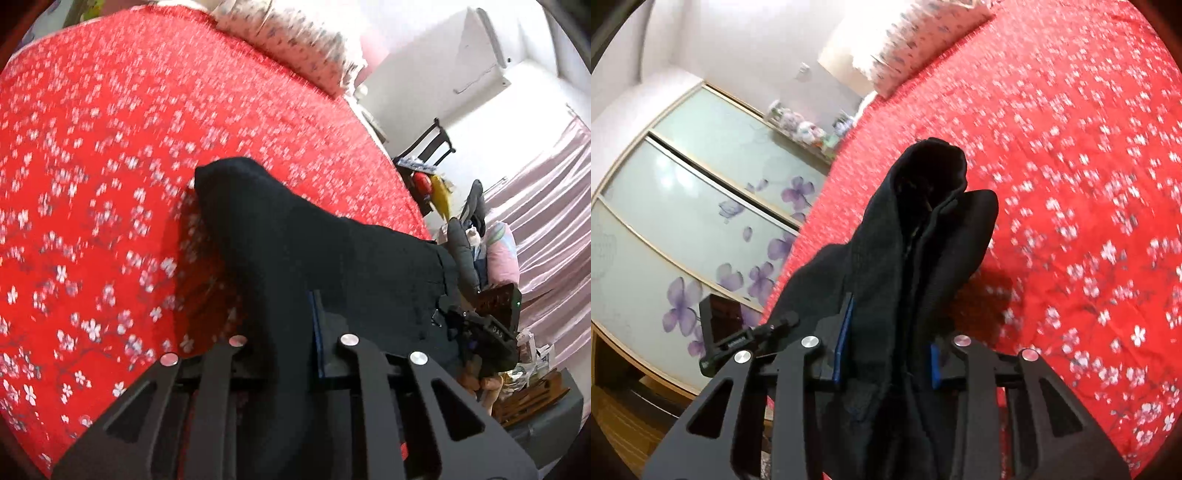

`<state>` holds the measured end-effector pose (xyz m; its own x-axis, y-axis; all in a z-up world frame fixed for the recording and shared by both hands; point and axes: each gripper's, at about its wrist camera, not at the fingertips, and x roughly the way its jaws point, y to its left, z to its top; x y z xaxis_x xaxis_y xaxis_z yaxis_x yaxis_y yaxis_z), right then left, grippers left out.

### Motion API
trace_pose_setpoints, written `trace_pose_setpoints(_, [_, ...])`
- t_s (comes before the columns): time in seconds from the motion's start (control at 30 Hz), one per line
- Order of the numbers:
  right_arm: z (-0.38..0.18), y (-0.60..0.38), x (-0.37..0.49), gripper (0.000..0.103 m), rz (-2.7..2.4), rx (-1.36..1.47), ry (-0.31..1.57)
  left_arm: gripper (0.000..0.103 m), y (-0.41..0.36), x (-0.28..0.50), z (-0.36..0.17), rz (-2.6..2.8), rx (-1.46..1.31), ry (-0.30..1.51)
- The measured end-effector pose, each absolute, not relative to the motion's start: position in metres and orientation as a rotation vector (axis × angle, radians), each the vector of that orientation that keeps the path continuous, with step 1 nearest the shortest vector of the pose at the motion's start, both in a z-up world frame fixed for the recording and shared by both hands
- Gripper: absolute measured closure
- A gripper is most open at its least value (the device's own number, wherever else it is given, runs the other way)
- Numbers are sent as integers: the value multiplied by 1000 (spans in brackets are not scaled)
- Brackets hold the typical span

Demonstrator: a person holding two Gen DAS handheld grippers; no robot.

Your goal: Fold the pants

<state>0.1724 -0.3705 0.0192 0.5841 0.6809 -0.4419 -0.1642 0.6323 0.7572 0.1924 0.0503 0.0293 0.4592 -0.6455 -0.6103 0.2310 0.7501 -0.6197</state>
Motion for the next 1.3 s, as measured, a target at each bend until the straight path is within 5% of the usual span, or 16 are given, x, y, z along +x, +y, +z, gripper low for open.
trace_pose_setpoints(0.33, [23,-395,199,70,525,825,679,88,31,219,41,-546,-545,832])
trace_pose_setpoints(0.5, [0,-407,214,70,453,841,744,85,23,241,14,-501,-581,920])
trace_pose_setpoints(0.6, [-14,-405,219,69,365,801,828,71,28,248,-2,-476,-631,953])
trace_pose_setpoints(0.7, [-13,-406,217,58,330,793,852,31,38,246,-8,-368,-647,981])
trace_pose_setpoints(0.73, [-11,-406,214,52,298,764,858,27,42,244,-7,-334,-656,968])
trace_pose_setpoints(1.0, [58,-397,161,46,236,569,619,15,53,195,48,-419,-622,721])
trace_pose_setpoints(1.1, [59,-371,153,36,472,606,697,9,22,187,54,-586,-549,753])
trace_pose_setpoints(1.3, [16,-355,170,43,389,569,884,9,-16,204,14,-533,-389,947])
